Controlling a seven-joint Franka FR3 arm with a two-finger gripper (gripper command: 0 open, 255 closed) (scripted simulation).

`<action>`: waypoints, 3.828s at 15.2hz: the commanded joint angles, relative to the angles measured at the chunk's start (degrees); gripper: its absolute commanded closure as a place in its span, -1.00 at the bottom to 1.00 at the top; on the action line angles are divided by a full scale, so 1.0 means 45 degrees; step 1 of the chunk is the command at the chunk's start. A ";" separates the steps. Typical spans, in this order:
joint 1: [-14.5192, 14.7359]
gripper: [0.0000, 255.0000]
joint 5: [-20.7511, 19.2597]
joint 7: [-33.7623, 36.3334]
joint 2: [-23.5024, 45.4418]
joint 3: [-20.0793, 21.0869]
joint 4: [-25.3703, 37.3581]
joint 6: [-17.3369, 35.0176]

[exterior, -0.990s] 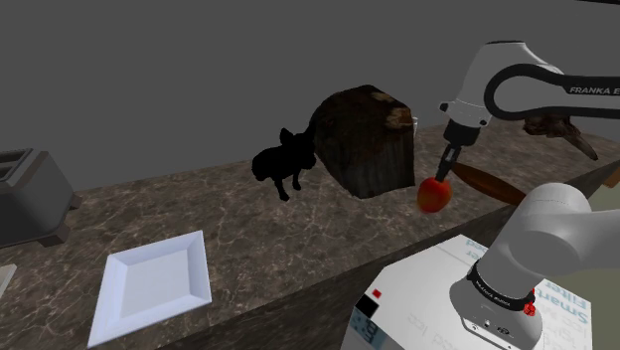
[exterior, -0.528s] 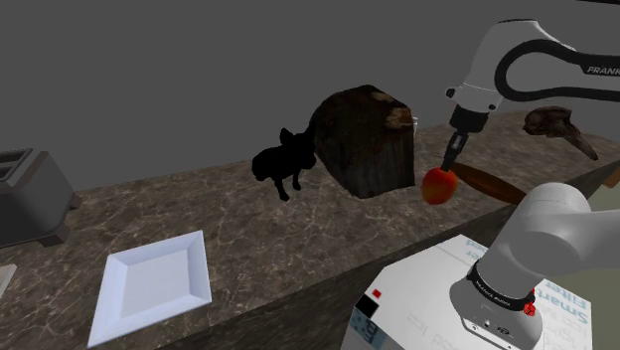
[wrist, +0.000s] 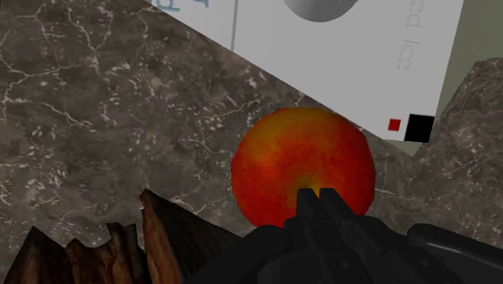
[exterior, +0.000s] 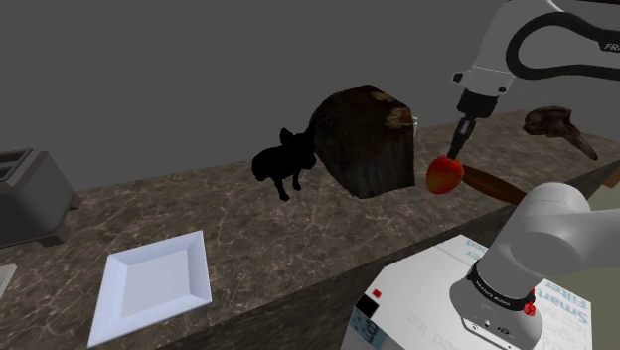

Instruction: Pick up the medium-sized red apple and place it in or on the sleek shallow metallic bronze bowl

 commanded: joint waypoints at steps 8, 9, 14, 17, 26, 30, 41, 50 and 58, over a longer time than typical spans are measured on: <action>-0.0803 1.00 -0.2026 -0.2588 0.0504 -0.2468 0.1822 -0.1020; -0.0844 1.00 -0.2234 -0.2892 0.0632 -0.2756 0.2094 -0.1102; -0.0839 1.00 -0.3153 -0.4393 0.1429 -0.4206 0.3632 -0.1438; -0.0683 1.00 -0.3588 -0.5302 0.2022 -0.5099 0.4690 -0.1590; 0.0808 1.00 -0.4306 -0.8362 0.4402 -0.8529 0.8820 -0.1966; 0.0708 1.00 -0.4527 -0.8241 0.4171 -0.8700 0.8077 -0.1398; 0.0508 1.00 -0.5130 -0.8003 0.3795 -0.9385 0.6253 0.0211; 0.0506 1.00 -0.5670 -0.7848 0.3715 -1.0191 0.4992 0.1569; 0.0551 1.00 -0.5873 -0.7797 0.3734 -1.0535 0.4593 0.2064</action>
